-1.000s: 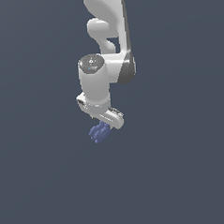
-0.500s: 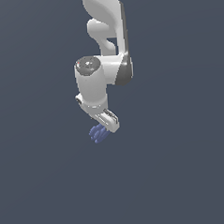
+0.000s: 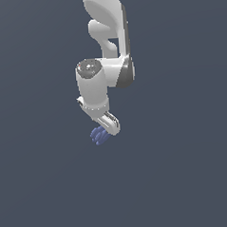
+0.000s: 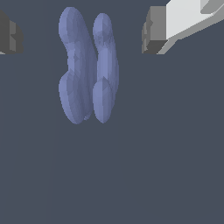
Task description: Pick up the object and move it to a goal position.
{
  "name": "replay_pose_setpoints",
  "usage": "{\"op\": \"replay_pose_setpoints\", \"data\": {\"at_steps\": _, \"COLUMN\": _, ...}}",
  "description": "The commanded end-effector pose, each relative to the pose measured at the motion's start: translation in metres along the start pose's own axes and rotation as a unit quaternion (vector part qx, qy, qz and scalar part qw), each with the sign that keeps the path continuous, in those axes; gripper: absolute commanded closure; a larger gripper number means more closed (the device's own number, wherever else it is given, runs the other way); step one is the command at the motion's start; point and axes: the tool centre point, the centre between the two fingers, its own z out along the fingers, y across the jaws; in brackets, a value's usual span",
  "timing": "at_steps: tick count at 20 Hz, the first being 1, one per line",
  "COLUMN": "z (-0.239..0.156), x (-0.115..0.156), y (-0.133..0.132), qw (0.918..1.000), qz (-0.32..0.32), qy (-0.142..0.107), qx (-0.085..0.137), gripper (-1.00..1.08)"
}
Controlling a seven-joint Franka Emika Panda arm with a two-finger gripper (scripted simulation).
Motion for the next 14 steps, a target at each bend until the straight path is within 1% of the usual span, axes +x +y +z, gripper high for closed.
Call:
{"op": "replay_pose_setpoints", "data": {"at_steps": 1, "z": 0.009, "x": 0.000, "y": 0.000, "qw": 1.0000, "qz": 0.000, "qy": 0.000, "qx": 0.000, "gripper": -0.92}}
{"op": "replay_pose_setpoints", "data": {"at_steps": 7, "z": 0.038, "x": -0.001, "y": 0.001, "qw": 1.0000, "qz": 0.002, "qy": 0.000, "qx": 0.000, "gripper": -0.92}}
{"op": "replay_pose_setpoints", "data": {"at_steps": 12, "z": 0.045, "x": 0.000, "y": 0.000, "qw": 1.0000, "qz": 0.002, "qy": 0.000, "qx": 0.000, "gripper": -0.92}}
{"op": "replay_pose_setpoints", "data": {"at_steps": 13, "z": 0.045, "x": 0.000, "y": 0.000, "qw": 1.0000, "qz": 0.002, "qy": 0.000, "qx": 0.000, "gripper": 1.08}}
{"op": "replay_pose_setpoints", "data": {"at_steps": 14, "z": 0.045, "x": 0.000, "y": 0.000, "qw": 1.0000, "qz": 0.002, "qy": 0.000, "qx": 0.000, "gripper": 1.08}}
